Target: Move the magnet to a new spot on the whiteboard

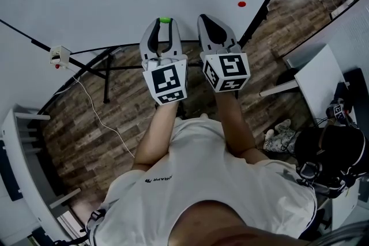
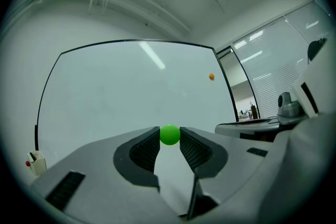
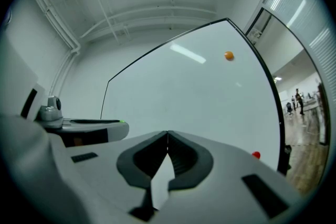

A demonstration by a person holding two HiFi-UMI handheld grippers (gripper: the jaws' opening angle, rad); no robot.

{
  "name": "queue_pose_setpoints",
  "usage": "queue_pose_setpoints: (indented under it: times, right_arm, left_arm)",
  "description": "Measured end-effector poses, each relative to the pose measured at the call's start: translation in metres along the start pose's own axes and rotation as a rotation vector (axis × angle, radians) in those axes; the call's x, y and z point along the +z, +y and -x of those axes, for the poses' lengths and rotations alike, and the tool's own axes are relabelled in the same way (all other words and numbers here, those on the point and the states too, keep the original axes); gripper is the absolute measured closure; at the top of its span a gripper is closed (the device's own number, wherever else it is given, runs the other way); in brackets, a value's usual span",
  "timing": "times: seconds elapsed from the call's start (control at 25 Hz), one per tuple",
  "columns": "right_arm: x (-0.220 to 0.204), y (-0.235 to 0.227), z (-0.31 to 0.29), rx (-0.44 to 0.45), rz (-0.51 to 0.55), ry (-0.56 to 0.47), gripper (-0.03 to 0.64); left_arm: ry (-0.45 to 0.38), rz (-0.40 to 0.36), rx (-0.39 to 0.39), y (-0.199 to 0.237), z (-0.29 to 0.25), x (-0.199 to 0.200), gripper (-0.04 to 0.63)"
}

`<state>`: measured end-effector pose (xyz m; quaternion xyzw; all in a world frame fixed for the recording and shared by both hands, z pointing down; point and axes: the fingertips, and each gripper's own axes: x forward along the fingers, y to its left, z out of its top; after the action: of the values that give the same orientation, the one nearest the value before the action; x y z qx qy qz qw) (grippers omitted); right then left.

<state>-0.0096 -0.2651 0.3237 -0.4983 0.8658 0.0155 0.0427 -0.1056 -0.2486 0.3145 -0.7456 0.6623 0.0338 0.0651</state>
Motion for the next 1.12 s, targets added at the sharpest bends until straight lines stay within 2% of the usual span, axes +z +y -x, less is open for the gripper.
queue_pose_setpoints:
  times: [1.12]
  right_arm:
    - [0.006, 0.01, 0.009, 0.008, 0.005, -0.003, 0.603]
  left_arm:
    - [-0.002, 0.02, -0.032, -0.006, 0.013, 0.006, 0.476]
